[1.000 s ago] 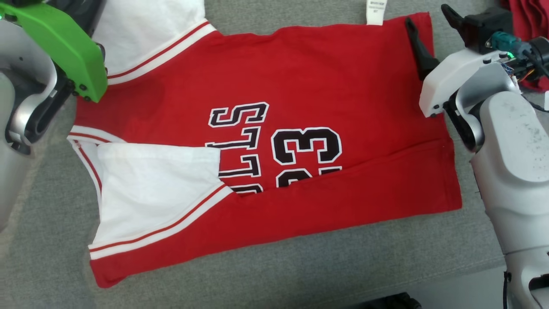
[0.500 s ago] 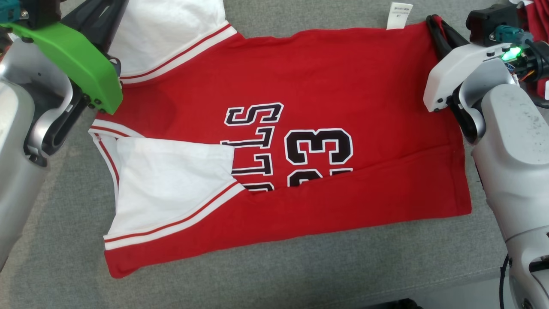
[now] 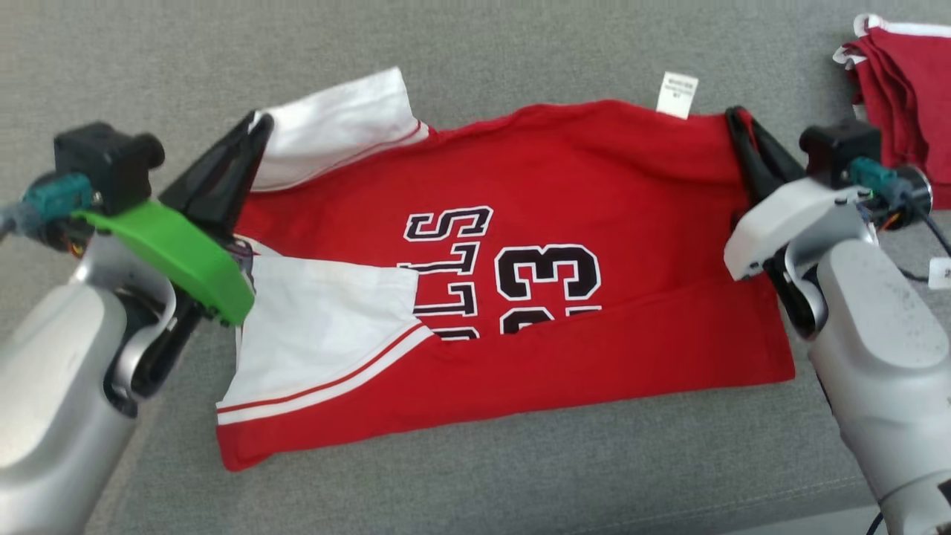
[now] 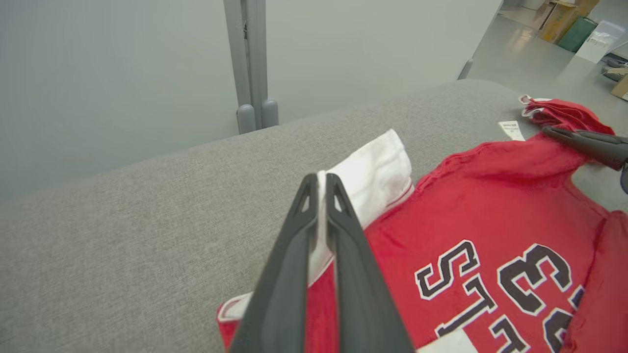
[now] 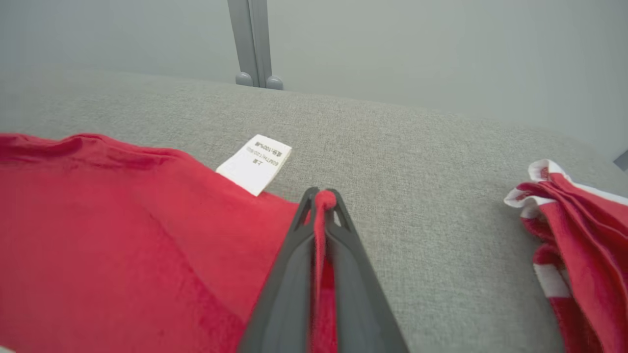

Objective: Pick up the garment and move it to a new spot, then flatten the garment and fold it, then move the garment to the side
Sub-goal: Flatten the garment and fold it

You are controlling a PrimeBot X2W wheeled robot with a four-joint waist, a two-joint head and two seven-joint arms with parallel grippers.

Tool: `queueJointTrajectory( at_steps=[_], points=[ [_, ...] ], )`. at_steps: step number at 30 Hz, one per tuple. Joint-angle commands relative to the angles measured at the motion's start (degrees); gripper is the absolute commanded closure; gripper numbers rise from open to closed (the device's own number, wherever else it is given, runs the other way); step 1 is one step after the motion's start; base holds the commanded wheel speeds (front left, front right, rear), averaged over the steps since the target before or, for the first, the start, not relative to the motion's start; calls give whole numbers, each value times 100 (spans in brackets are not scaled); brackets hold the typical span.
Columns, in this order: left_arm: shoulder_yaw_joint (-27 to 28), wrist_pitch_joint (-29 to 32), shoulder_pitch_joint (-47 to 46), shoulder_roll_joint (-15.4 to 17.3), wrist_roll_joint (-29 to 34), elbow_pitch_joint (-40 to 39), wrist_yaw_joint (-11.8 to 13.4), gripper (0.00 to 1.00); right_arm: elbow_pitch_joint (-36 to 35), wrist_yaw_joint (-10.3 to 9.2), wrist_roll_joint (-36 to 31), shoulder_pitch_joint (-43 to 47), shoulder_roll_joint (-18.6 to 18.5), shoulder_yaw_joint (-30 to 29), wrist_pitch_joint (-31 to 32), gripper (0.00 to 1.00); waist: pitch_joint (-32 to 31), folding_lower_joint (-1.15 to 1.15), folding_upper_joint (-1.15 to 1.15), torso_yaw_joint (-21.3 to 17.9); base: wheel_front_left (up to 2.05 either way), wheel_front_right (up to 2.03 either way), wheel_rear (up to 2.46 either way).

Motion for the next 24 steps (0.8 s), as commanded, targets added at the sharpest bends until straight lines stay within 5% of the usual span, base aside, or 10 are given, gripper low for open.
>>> queueJointTrajectory(
  at_steps=[1,15,17,18,19,20,24],
  points=[
    [23,-84,294,71,-72,-75,71,100,-105,-7,77,279,-55,-19,-58,100,-394,0,0,145,0,0,0],
    [-64,-829,2284,-187,-582,-278,529,100,-1099,-8,-133,2037,18,-670,107,97,-1004,0,0,274,0,0,0],
    [-90,-908,2402,-293,-655,-179,493,100,-1198,-7,-208,2168,73,-768,109,62,-1026,0,0,275,0,0,0],
    [-68,-989,2429,-319,-643,-81,508,100,-1252,-7,-246,2238,114,-841,88,0,-1038,0,0,274,0,0,0],
    [-74,-1053,2458,-323,-599,-5,511,85,-1293,-7,-284,2300,140,-888,79,0,-1045,0,0,272,0,0,0],
    [-96,-1121,2514,-358,-572,85,496,5,-1334,-7,-316,2373,187,-964,73,0,-1055,0,0,266,0,0,0],
    [-93,-1368,2625,-483,-535,317,507,0,-1508,-7,-421,2632,366,-1229,30,0,-1103,0,0,249,0,0,0]
  ],
)
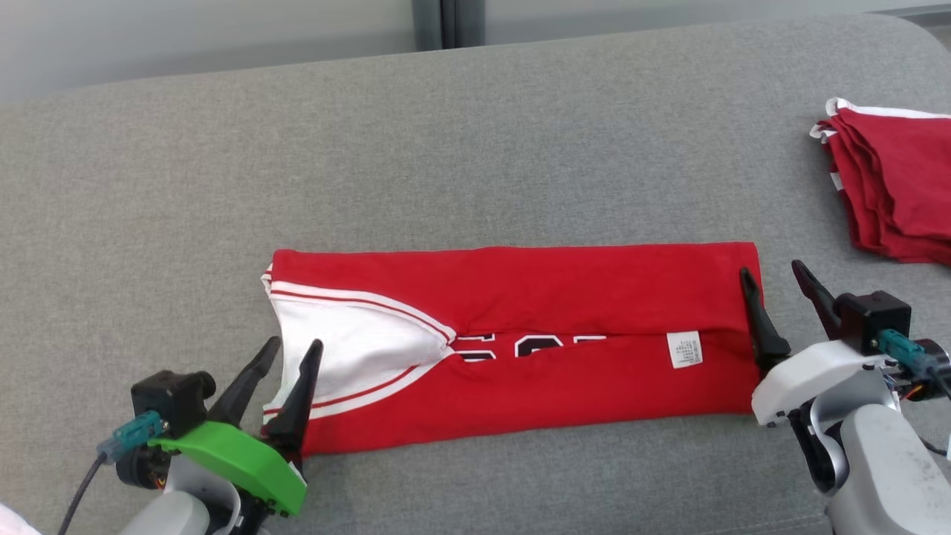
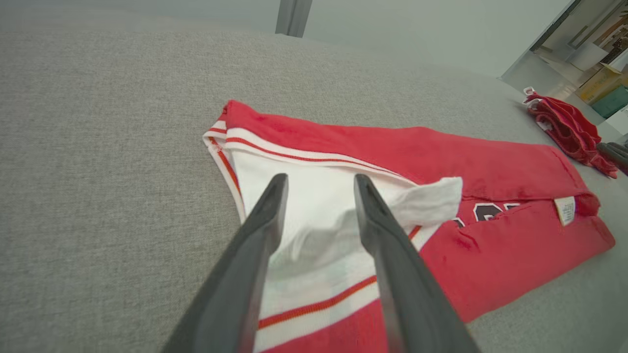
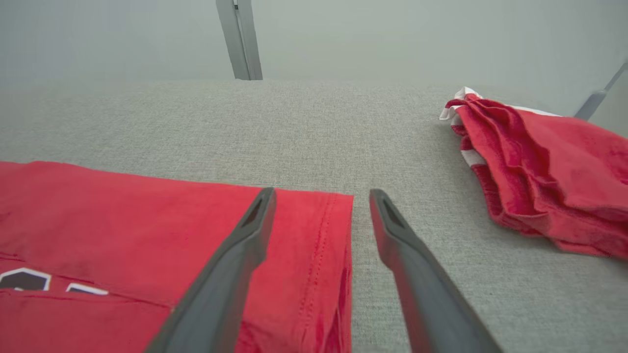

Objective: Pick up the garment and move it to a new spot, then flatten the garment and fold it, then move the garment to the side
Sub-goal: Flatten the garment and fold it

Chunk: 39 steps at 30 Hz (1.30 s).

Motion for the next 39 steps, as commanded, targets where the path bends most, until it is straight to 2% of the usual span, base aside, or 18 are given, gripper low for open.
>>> queueJointTrajectory(
  at_steps=[1,8,22,28,37,38,39],
  points=[
    [61,-89,105,-39,25,43,28,0,-76,-7,-49,148,57,-93,-48,0,-27,0,0,-5,0,0,0],
    [363,-372,406,-225,214,120,168,0,-445,-7,-248,552,372,-636,-169,0,-169,0,0,3,0,0,0],
    [1452,-407,900,-871,1024,-266,190,0,-408,-7,-448,750,551,-889,-31,0,-314,0,0,277,0,0,0],
    [1773,-407,1001,-1136,1312,-193,57,0,55,-7,-661,657,562,-1025,-18,0,-287,0,0,386,0,0,0],
    [2239,-408,1113,-1570,1620,-2,-123,0,1161,-7,-858,408,563,-1344,-48,0,-256,0,0,496,0,0,0],
    [2293,-409,1118,-1600,1643,11,-161,0,1240,-7,-965,386,563,-1319,-62,3,-256,0,0,494,0,0,0],
    [2326,-408,1123,-1617,1676,24,-175,0,1298,-7,-1046,372,566,-1305,-71,24,-257,0,0,490,0,0,0]
  ],
)
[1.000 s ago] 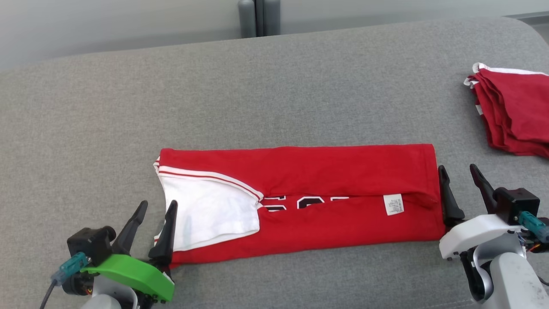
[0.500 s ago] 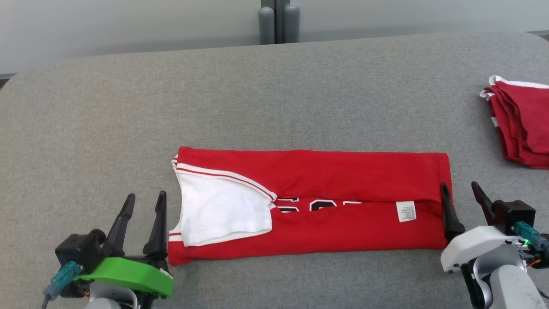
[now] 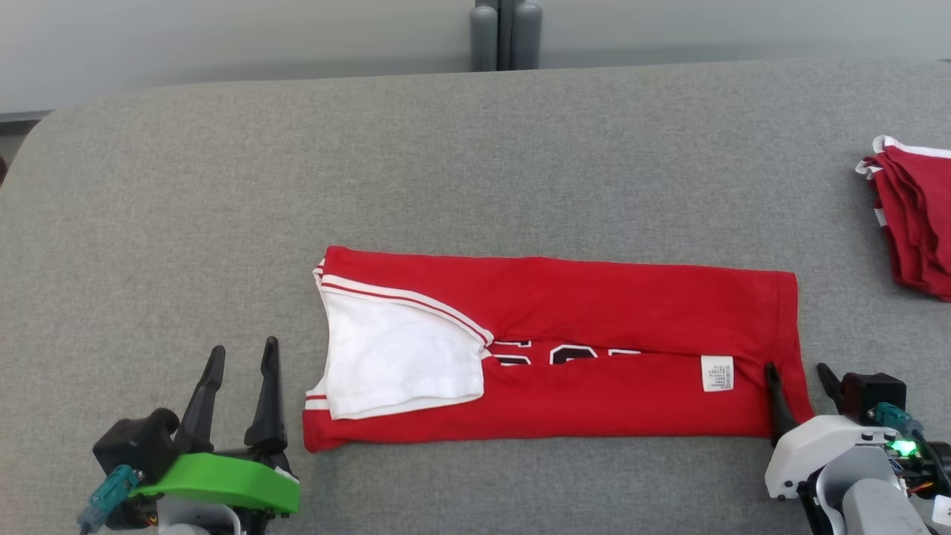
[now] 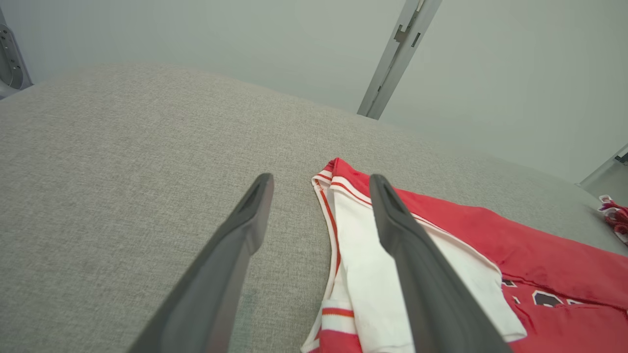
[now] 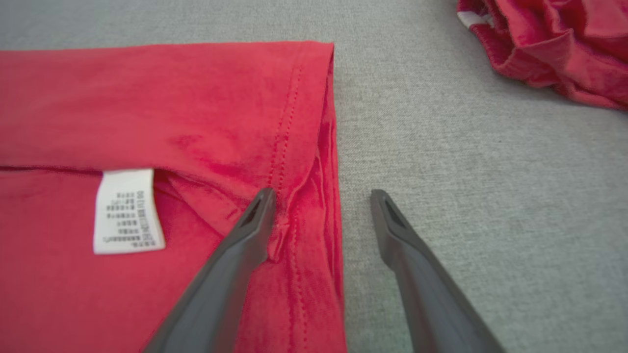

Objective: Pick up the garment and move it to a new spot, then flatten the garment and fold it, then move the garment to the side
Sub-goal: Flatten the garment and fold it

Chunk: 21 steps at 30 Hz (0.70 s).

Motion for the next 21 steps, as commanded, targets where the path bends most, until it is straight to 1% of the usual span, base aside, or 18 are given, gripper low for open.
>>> queueJointTrajectory(
  at_steps=[1,2,3,4,5,10,14,16,21],
  points=[
    [64,-17,103,-24,68,19,-43,0,112,-7,-80,-41,-10,32,-13,60,-1,0,0,-11,0,0,0],
    [101,-17,106,-46,98,31,-62,0,163,-7,-82,-67,-10,50,-20,65,-3,0,0,-20,0,0,0],
    [144,-17,105,-68,125,45,-71,0,223,-7,-74,-95,-9,79,-21,85,-4,0,0,-32,0,0,0],
    [177,-17,103,-85,153,57,-84,0,268,-7,-60,-123,-7,111,-13,95,-5,0,0,-44,0,0,0],
    [210,-17,107,-106,184,69,-94,0,322,-8,-21,-167,-8,148,2,100,-4,0,0,-63,0,0,0],
    [336,-18,75,-222,270,139,-159,0,452,-10,28,-362,-23,190,32,100,-16,0,0,-169,0,0,0],
    [410,-17,93,-282,336,166,-205,0,385,-11,-65,-498,-33,17,47,100,-55,0,0,-305,0,0,0],
    [444,-18,110,-304,379,177,-217,0,283,-10,-98,-548,-29,-94,51,100,-77,0,0,-378,0,0,0],
    [461,-17,110,-360,481,231,-275,0,-252,-10,-23,-445,-236,-388,149,100,-153,0,0,-495,0,0,0]
  ],
)
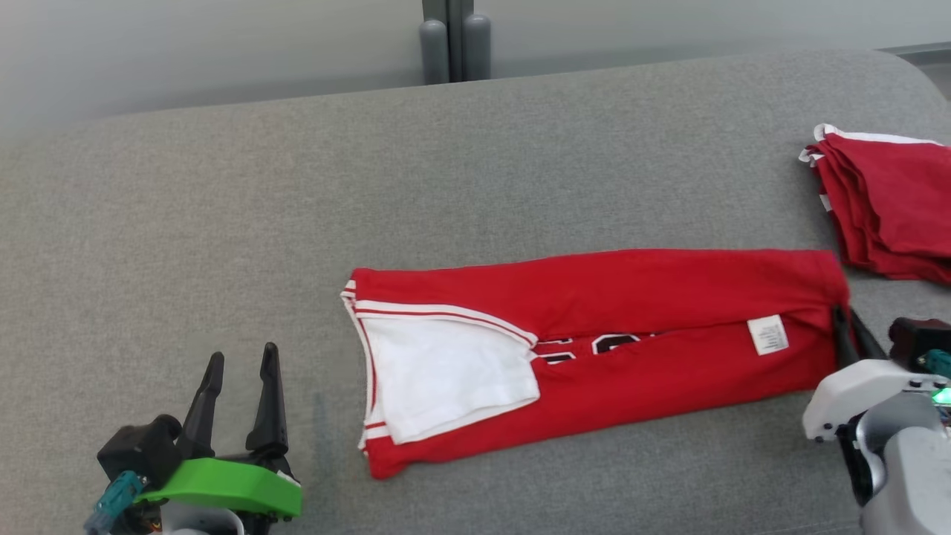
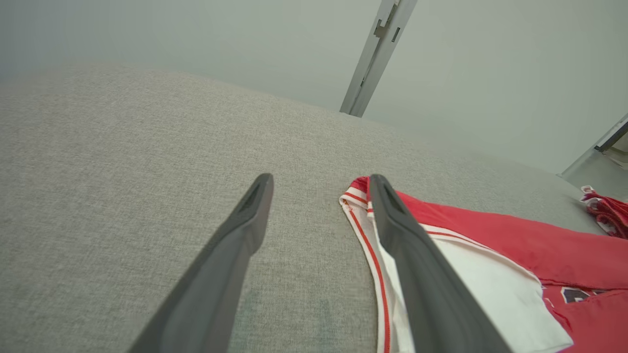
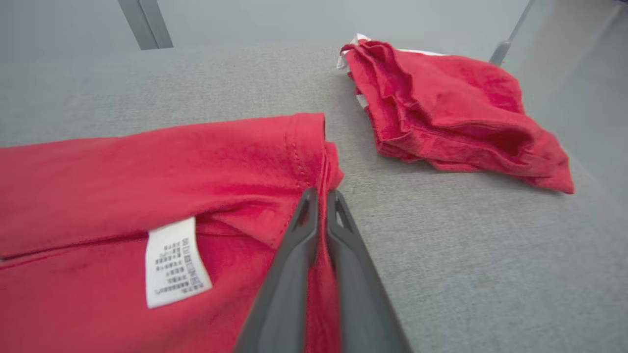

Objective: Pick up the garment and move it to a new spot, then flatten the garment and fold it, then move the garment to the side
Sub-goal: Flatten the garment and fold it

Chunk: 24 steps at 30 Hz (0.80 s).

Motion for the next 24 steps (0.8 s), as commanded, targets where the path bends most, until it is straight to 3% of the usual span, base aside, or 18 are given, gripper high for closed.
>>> queueJointTrajectory(
  at_steps=[1,7,12,19,24],
  points=[
    [19,-17,71,-18,70,26,-29,0,-177,-13,26,125,-75,-78,50,100,-59,0,0,-58,0,0,0],
    [14,-17,100,-44,130,82,-74,0,-1004,-13,143,382,-112,-208,315,100,-123,0,0,-125,0,0,0],
    [-25,-17,71,-58,158,137,-103,0,-1579,-12,300,528,32,121,514,100,-181,0,0,-86,0,0,0],
    [-94,-17,30,-96,148,225,-137,0,-2204,-12,690,690,165,1099,781,100,-293,0,0,121,0,0,0],
    [-102,-17,29,-130,152,245,-157,0,-2296,-12,1535,735,181,2156,782,100,-306,0,0,315,0,0,0]
  ],
)
